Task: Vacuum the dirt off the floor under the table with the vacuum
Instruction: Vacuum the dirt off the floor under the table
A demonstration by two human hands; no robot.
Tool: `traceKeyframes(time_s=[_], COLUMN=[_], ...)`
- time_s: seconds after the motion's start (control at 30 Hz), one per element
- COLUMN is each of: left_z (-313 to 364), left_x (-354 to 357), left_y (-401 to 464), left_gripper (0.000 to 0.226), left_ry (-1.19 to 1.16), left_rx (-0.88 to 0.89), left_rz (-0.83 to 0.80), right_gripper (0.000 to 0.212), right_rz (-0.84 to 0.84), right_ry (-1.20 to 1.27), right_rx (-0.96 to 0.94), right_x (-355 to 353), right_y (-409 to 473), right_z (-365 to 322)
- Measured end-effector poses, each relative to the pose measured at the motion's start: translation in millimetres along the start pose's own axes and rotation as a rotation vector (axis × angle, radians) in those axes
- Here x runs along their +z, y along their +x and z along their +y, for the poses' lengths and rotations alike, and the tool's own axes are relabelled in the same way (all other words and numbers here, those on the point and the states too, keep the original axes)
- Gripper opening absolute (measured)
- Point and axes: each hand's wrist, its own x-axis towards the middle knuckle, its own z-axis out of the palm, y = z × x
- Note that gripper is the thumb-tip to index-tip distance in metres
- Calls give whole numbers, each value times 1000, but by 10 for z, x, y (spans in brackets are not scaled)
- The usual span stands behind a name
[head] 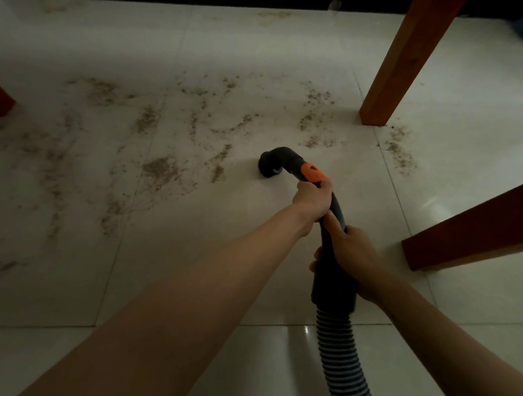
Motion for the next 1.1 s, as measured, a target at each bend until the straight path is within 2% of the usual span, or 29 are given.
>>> traceKeyframes(time_s=[0.43,0.6,0.8,1.1], left_z=[-77,-136,-172,-55], left_x=[-410,-642,-946,-943], left_y=[-39,-71,-111,-158], left_gripper=[61,65,59,54], left_ry=[-45,-80,-95,-111], left_rx=[-66,-74,-94,-95], left_rz=[-15,45,52,-52], right_gripper=[49,48,46,42], right_rz=[-115,-146,-167,-75], right_ry=[-125,-137,-139,-201], right_rx=[-46,-62,-79,-102], right_x=[233,442,724,687], right_y=[-33,-61,-87,-42], right_z=[-20,-29,-48,-71])
